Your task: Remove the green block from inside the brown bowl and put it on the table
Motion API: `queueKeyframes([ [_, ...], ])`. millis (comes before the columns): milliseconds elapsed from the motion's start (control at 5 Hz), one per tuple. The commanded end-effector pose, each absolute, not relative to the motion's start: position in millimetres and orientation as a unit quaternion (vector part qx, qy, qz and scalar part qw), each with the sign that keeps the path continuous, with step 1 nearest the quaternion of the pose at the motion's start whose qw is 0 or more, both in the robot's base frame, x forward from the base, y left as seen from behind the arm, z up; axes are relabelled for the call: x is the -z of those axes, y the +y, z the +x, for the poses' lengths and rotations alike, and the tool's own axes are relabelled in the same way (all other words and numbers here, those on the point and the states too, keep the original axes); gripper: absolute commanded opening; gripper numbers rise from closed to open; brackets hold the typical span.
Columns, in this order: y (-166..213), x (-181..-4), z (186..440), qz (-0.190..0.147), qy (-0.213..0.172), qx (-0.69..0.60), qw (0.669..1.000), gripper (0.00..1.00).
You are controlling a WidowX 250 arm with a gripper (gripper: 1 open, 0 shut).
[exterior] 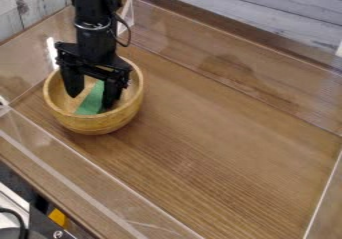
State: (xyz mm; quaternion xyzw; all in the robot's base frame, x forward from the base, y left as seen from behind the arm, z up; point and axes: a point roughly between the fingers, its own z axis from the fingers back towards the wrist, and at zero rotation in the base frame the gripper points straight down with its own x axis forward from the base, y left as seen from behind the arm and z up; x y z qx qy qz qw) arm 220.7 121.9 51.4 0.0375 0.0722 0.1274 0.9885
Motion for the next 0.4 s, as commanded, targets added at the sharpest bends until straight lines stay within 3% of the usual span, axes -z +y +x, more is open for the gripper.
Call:
queueKeyframes([
  [0, 135.1, -47.2, 233.5, 0.042, 0.057, -0.127, 0.989, 0.00],
  [200, 144.4, -41.3, 242.7, 0.040, 0.054, -0.123, 0.990, 0.00],
])
